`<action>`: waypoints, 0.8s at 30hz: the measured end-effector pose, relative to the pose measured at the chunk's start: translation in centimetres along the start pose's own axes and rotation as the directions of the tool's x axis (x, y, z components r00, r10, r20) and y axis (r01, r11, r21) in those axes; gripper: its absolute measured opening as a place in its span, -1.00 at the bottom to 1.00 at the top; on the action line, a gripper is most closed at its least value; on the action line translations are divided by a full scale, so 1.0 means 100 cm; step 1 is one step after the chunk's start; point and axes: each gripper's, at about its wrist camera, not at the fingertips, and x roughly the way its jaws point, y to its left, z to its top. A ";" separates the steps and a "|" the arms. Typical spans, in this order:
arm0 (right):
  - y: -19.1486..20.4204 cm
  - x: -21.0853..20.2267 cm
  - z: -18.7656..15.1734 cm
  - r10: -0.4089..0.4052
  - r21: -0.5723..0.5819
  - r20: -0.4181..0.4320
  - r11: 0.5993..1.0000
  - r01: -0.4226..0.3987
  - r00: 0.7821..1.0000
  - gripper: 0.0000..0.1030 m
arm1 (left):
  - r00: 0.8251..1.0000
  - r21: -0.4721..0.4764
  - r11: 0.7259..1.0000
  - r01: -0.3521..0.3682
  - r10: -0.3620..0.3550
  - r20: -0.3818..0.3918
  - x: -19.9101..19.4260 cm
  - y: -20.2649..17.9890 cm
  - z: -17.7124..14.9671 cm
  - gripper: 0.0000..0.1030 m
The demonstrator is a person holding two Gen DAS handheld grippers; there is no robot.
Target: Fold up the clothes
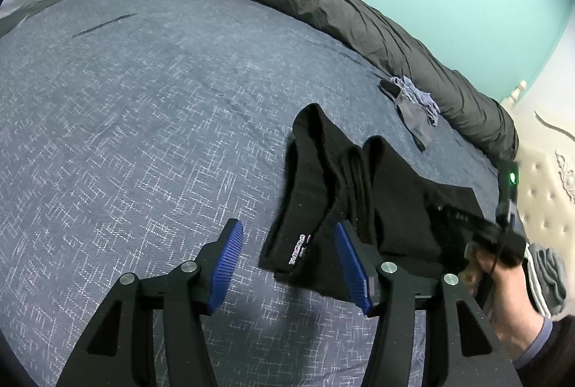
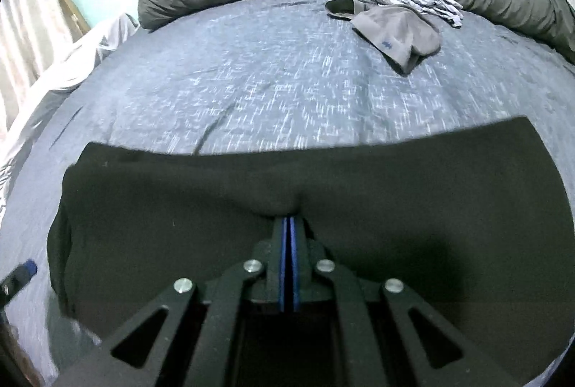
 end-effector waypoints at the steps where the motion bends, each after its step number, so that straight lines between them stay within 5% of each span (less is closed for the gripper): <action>1: 0.003 0.002 0.004 -0.003 -0.003 0.000 1.000 0.003 1.000 -0.96 | 1.000 -0.002 1.000 0.001 -0.001 -0.001 0.000 0.000 0.000 0.12; 6: 0.004 0.021 0.019 0.022 -0.003 -0.073 1.000 -0.022 0.997 -0.96 | 1.000 0.004 1.000 -0.001 0.001 -0.005 0.001 0.000 -0.001 0.13; 19: -0.010 0.016 0.023 0.109 0.019 -0.056 0.994 -0.108 0.992 -0.96 | 1.000 -0.003 1.000 0.014 -0.014 -0.011 0.002 -0.004 -0.003 0.17; 24: -0.022 -0.029 0.027 0.144 0.013 0.020 0.989 -0.144 0.989 -0.96 | 0.999 -0.041 0.999 0.034 -0.036 -0.039 0.007 0.002 -0.003 0.24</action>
